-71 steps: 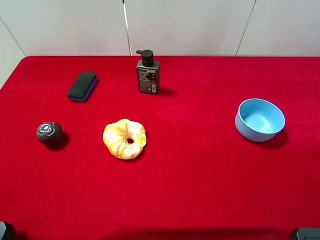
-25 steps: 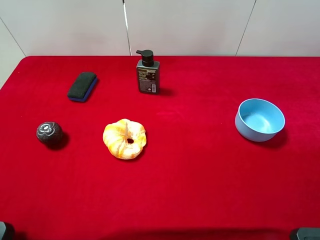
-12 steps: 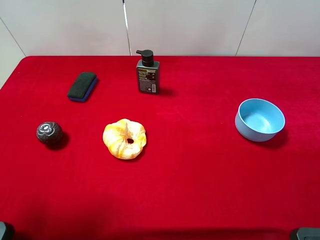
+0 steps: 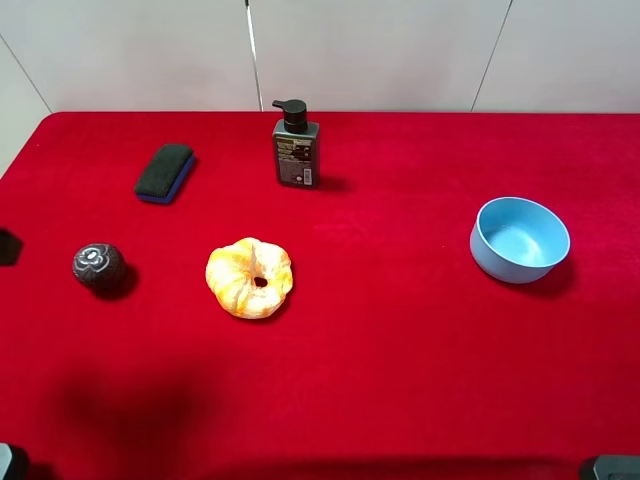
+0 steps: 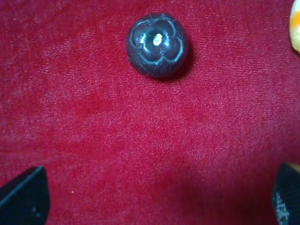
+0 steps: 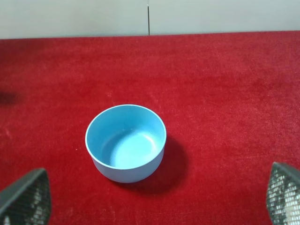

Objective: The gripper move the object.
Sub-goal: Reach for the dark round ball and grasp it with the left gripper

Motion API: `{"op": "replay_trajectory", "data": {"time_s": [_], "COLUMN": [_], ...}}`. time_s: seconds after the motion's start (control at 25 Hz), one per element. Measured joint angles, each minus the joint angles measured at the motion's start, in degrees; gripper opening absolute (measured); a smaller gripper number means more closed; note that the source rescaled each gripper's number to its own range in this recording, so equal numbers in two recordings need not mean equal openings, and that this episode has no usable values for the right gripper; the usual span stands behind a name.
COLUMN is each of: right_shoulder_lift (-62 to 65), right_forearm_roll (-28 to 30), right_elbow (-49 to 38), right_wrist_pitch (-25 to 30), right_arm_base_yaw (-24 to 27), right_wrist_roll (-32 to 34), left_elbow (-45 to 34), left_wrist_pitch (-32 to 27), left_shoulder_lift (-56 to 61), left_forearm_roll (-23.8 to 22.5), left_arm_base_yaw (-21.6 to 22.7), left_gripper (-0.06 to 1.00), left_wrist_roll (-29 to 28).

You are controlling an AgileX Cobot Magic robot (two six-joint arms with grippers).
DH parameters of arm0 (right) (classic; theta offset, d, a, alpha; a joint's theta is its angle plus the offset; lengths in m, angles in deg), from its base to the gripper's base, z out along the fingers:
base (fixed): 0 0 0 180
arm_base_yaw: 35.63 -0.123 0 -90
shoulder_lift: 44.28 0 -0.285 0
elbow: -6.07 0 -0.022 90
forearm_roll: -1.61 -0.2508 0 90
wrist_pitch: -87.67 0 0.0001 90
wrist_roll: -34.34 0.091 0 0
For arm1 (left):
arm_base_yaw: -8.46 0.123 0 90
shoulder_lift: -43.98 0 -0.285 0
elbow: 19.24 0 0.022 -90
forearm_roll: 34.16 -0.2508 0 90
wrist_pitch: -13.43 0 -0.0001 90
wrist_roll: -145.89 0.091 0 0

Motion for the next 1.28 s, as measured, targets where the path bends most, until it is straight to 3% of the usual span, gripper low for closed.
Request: {"op": "replay_trajectory", "data": {"time_s": [0.36, 1.28], "right_shoulder_lift": [0.00, 0.00], "right_forearm_roll": [0.00, 0.00], "right_elbow": [0.00, 0.00], "right_wrist_pitch": [0.00, 0.00], "right_arm_base_yaw": [0.00, 0.00], "right_wrist_roll": [0.00, 0.00], "left_elbow": [0.16, 0.20], "left_wrist_pitch": [10.22, 25.20], "left_shoulder_lift": [-13.21, -36.28], "left_forearm_roll": [0.00, 0.07], "left_arm_base_yaw": [0.00, 0.00], "left_gripper": [0.85, 0.85], "left_wrist_roll": [0.00, 2.09]}}
